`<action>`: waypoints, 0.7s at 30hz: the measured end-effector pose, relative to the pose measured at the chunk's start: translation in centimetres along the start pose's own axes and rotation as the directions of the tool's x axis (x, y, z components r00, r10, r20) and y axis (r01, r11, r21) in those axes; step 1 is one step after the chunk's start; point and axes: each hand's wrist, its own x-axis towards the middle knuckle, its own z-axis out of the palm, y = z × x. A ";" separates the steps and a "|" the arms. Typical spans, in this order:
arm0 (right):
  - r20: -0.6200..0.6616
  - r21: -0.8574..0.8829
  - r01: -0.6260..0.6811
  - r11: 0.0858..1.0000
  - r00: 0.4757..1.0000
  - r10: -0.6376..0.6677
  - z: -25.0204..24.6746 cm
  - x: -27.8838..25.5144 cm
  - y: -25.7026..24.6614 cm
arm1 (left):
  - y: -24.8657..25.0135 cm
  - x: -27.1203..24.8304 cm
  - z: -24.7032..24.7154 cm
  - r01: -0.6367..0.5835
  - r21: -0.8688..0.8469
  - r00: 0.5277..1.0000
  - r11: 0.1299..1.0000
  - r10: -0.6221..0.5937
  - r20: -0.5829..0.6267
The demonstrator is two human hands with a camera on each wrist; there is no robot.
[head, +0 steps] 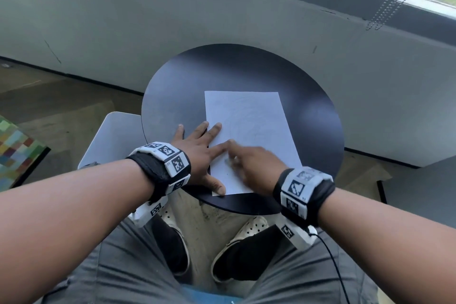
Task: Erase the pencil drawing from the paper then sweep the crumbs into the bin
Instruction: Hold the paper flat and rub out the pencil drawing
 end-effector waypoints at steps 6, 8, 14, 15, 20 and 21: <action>-0.005 0.020 -0.108 0.994 0.994 0.108 -0.8 0.3 2.0 | 0.3 -0.1 -0.2 0.014 0.005 1.000 1.000 -0.014 0.016; -0.074 0.050 -0.199 0.979 0.976 0.203 -1.0 0.3 2.4 | 0.4 -0.1 -0.4 0.019 0.002 0.999 1.000 -0.020 0.031; 0.111 -0.011 0.029 1.000 0.993 -0.028 0.4 -2.0 -0.4 | 0.5 0.0 -0.6 0.022 0.002 0.998 1.000 -0.022 0.052; 0.075 -0.008 -0.045 0.999 0.996 0.046 -0.2 -1.4 0.6 | 0.5 0.1 -0.7 0.024 0.002 0.998 1.000 -0.024 0.058; -0.025 0.047 -0.281 0.959 0.959 0.282 -1.4 -0.8 2.0 | 0.5 0.1 -0.9 0.030 0.003 0.997 1.000 -0.030 0.072; 0.012 0.042 -0.213 0.976 0.977 0.213 -0.6 -1.4 0.8 | 0.5 0.1 -0.8 0.030 0.004 0.997 1.000 -0.030 0.075</action>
